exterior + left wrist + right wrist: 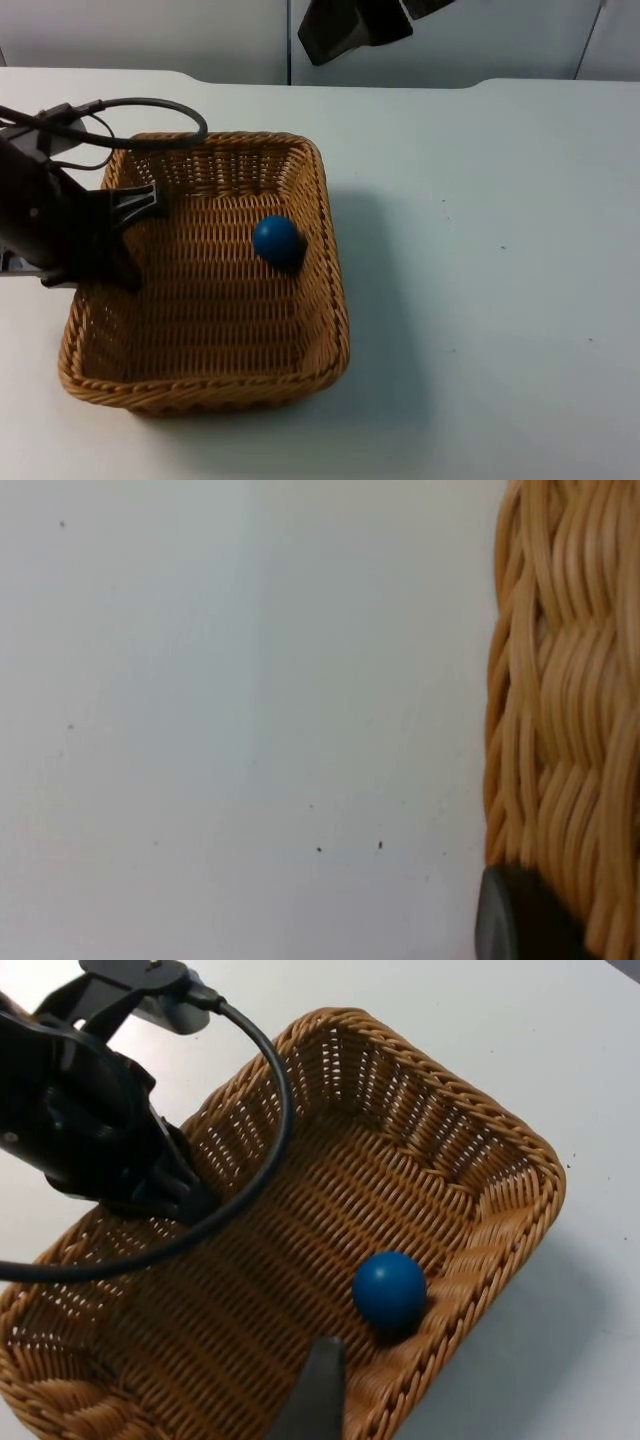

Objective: Pick up the basket with the left hand and place the ball into the basket with the right hand.

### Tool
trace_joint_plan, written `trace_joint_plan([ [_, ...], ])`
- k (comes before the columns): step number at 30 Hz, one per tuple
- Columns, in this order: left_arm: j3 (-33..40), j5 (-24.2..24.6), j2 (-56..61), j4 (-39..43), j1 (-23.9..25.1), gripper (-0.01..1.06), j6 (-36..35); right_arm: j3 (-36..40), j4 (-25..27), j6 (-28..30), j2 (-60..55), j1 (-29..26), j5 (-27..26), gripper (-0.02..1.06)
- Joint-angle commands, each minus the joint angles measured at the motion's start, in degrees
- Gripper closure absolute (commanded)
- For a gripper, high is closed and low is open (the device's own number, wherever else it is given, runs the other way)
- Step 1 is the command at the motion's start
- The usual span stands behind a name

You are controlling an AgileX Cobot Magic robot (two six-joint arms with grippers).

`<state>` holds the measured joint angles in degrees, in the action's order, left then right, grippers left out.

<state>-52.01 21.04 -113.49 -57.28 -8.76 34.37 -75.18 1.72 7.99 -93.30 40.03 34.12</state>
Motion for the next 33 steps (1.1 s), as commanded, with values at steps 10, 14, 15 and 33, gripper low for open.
trace_joint_plan([
  [10,0.1,1.9,4.6,0.7,0.0,0.3,0.1,-0.3,0.1,-0.5,0.6,-0.2,-1.5,0.23],
  [14,0.1,3.3,5.9,0.7,0.0,0.3,0.1,-0.3,0.1,-0.5,0.6,-0.2,-1.6,0.23],
  [15,0.1,3.8,6.3,0.7,0.0,0.3,0.1,-0.3,0.1,-0.5,0.6,-0.2,-1.6,0.23],
  [33,0.1,7.7,20.6,6.6,0.0,0.3,-0.5,-0.3,-0.3,-0.5,1.3,-0.2,-1.9,0.23],
])
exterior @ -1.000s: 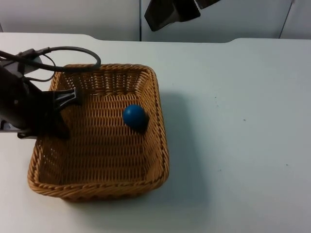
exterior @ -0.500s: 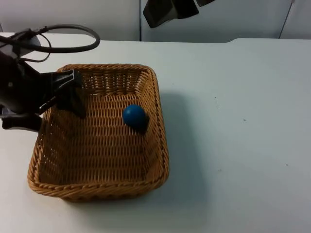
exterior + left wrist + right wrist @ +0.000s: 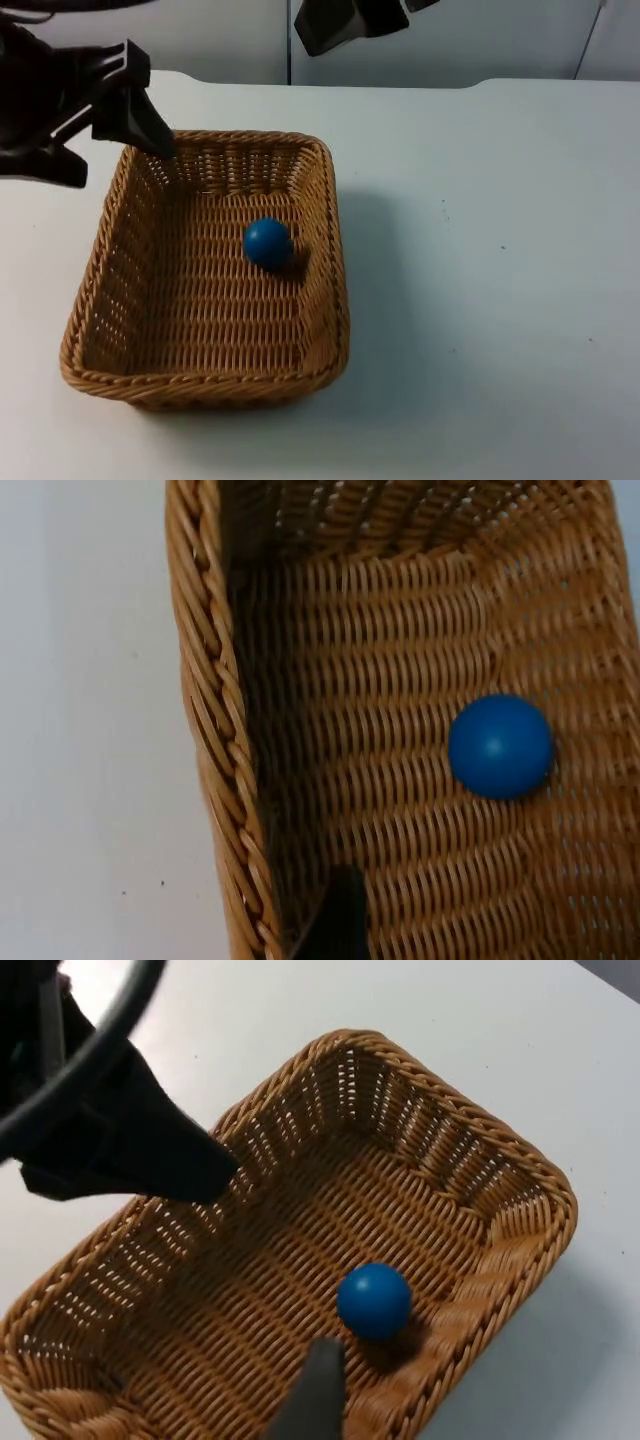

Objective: Pick up the basket with the left hand and place the ball into the basket with the right hand.

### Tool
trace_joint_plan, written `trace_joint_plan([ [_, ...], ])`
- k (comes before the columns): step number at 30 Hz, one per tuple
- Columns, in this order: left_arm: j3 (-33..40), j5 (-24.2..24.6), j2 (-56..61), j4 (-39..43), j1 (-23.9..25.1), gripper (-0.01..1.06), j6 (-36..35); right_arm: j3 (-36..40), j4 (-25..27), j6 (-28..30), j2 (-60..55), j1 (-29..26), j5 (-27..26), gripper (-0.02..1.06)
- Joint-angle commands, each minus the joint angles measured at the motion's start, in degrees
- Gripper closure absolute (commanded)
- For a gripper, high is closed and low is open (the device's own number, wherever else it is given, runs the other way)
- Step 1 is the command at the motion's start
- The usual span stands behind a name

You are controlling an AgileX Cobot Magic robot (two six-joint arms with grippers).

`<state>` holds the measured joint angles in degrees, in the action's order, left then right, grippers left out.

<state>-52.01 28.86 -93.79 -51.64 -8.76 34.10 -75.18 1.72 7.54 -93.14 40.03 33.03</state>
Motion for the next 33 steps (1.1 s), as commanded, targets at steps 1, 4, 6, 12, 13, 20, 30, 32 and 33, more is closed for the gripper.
trace_joint_plan([
  [1,0.1,-0.1,1.8,2.3,0.0,0.3,-0.9,-0.3,-0.3,-0.1,1.2,-0.2,-0.8,0.23],
  [4,0.1,0.2,2.9,3.3,0.0,0.3,-2.6,-0.3,-0.3,-0.1,1.6,-0.2,-0.8,0.23],
  [6,0.1,1.1,4.7,3.3,0.0,0.3,-3.0,-0.3,-0.3,-0.1,2.3,-0.2,-0.8,0.23],
  [12,0.1,2.8,11.2,4.7,0.0,0.3,-3.3,-0.3,-0.6,-0.1,4.2,-0.2,-0.2,0.23],
  [13,0.1,2.9,12.7,5.0,0.0,0.3,-3.3,-0.3,-0.5,-0.1,4.6,-0.2,0.1,0.23],
  [20,0.1,4.3,22.8,7.5,0.0,0.3,-3.3,-0.3,-0.6,0.2,9.0,-0.2,1.7,0.23],
  [30,0.1,6.4,37.1,14.0,0.0,0.3,-8.1,-0.3,-0.5,0.4,15.2,-0.2,4.6,0.23],
  [32,0.1,7.5,40.4,15.5,0.0,0.3,-9.4,-0.3,-0.4,0.4,16.6,-0.2,5.5,0.23],
  [33,0.1,8.3,41.9,16.2,0.0,0.3,-9.8,-0.3,-0.4,0.4,17.2,-0.2,6.1,0.23],
])
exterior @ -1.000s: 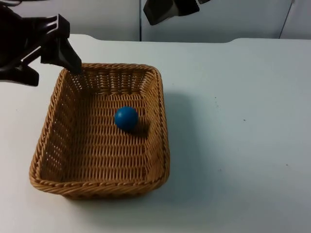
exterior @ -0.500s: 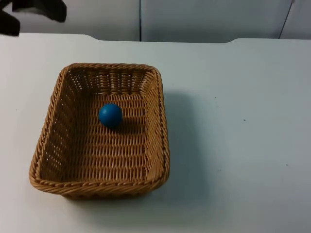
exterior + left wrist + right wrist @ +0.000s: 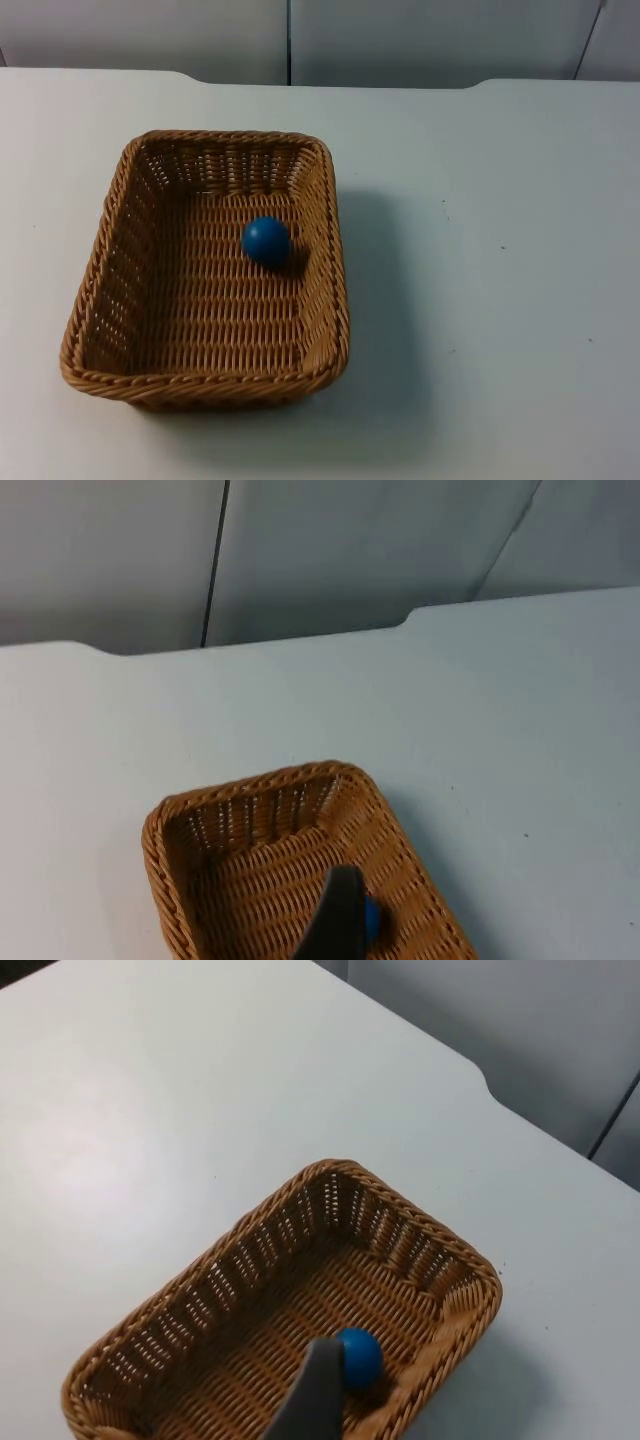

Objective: Pick up the basket with the left hand and place the ball into the basket with the right hand.

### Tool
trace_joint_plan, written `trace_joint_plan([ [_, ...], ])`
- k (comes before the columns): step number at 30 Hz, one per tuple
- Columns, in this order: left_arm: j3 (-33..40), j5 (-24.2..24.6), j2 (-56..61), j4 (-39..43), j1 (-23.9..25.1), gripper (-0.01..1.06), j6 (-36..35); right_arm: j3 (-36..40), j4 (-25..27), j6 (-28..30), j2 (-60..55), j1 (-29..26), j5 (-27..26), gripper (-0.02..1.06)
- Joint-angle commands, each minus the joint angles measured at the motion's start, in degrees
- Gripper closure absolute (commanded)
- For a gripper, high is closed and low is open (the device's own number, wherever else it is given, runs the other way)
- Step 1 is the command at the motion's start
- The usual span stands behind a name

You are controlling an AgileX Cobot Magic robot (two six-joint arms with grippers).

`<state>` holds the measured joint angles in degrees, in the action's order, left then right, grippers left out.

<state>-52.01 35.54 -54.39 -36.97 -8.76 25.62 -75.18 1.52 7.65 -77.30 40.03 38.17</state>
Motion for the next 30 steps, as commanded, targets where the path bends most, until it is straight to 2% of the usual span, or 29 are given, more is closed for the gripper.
trace_joint_plan([
  [1,0.1,1.7,2.5,1.5,0.0,0.3,-1.4,-0.3,-0.2,0.3,1.4,-0.2,1.0,0.23],
  [6,0.1,5.1,7.9,5.5,0.0,0.31,-5.1,-0.3,-0.2,0.3,5.3,-0.2,3.1,0.23],
  [12,0.1,8.4,10.7,7.6,0.0,0.31,-5.2,-0.3,-0.2,1.4,8.3,-0.2,6.0,0.23],
  [15,0.1,11.8,13.0,8.5,0.0,0.31,-5.2,0.4,-0.2,1.5,10.7,-0.2,8.0,0.23],
  [17,0.1,12.4,13.9,8.9,0.0,0.31,-5.2,1.2,-0.2,1.5,11.6,-0.2,7.7,0.23],
  [25,0.1,14.8,22.7,9.3,0.0,0.31,-5.2,12.4,-0.3,1.5,20.7,-0.2,3.3,0.23],
  [30,0.1,16.4,26.1,10.4,0.0,0.31,-5.2,16.4,-0.2,1.4,25.5,-0.2,2.9,0.23],
])
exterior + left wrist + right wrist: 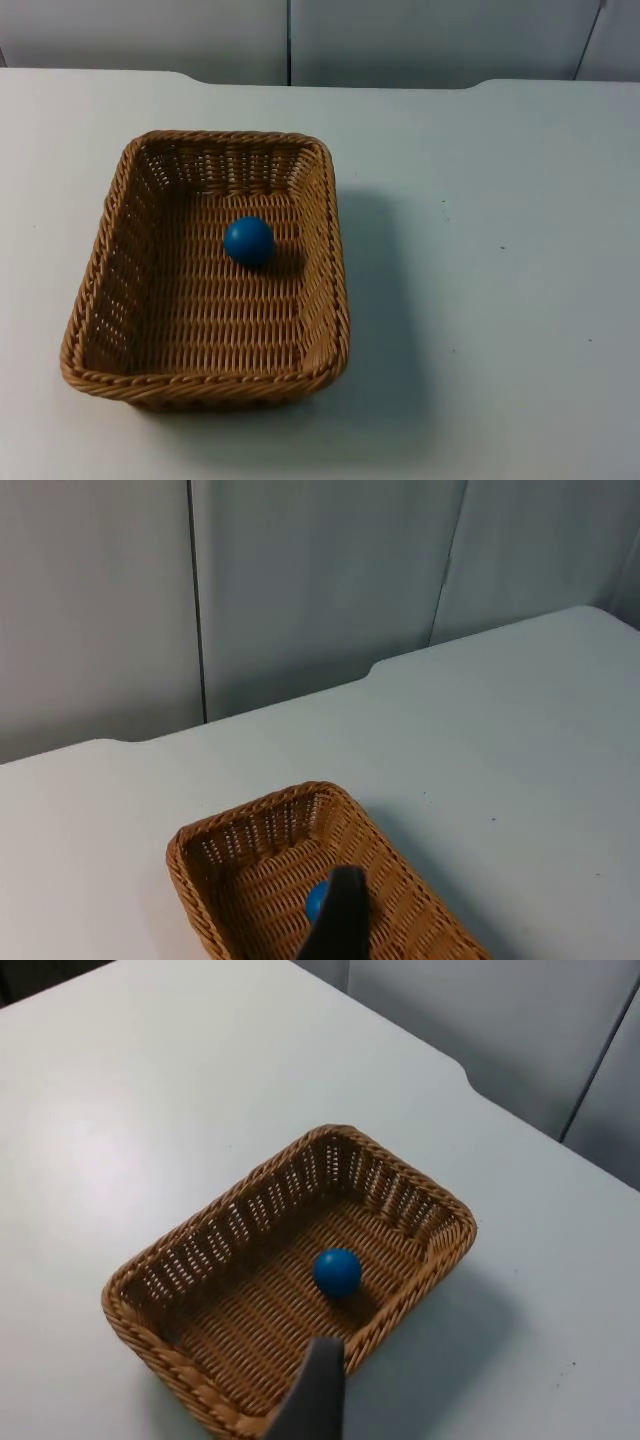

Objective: Pick up the basket with the left hand and place the ball into the basket with the right hand.

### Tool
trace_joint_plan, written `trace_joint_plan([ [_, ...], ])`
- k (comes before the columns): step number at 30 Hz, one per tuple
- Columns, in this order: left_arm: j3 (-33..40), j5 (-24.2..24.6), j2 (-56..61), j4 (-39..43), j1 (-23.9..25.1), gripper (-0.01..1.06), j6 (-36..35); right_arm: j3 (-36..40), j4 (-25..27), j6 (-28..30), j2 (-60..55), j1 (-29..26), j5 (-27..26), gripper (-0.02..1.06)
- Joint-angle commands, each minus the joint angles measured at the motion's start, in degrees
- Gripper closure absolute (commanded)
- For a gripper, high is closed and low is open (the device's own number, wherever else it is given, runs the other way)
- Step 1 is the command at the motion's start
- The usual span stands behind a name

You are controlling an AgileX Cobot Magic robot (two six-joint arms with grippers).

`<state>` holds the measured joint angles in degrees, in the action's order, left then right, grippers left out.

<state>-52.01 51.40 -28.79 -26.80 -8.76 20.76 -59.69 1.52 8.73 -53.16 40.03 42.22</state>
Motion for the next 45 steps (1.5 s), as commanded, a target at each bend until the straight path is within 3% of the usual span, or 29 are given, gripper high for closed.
trace_joint_plan([
  [1,0.1,1.7,1.0,1.0,0.0,0.31,-0.4,1.8,-0.2,0.3,2.8,-0.2,-1.1,0.23],
  [6,0.1,6.5,3.3,2.0,0.0,0.31,-1.4,5.9,-0.1,-0.3,8.5,-0.2,-1.2,0.23],
  [14,0.1,7.4,9.0,2.9,0.0,0.31,-3.5,13.9,-0.2,-0.8,17.0,-0.2,-0.7,0.23],
  [24,1.3,11.6,18.6,12.8,0.0,0.31,-11.0,21.8,-0.4,-2.8,27.5,-0.2,4.6,0.23],
  [36,11.4,13.5,28.8,13.8,0.0,0.31,-15.0,28.1,-0.6,-4.0,41.2,-0.2,13.7,0.23],
  [45,15.1,15.1,28.8,14.7,0.0,0.31,-15.4,28.2,-3.2,-5.7,50.6,-0.2,19.3,0.23],
])
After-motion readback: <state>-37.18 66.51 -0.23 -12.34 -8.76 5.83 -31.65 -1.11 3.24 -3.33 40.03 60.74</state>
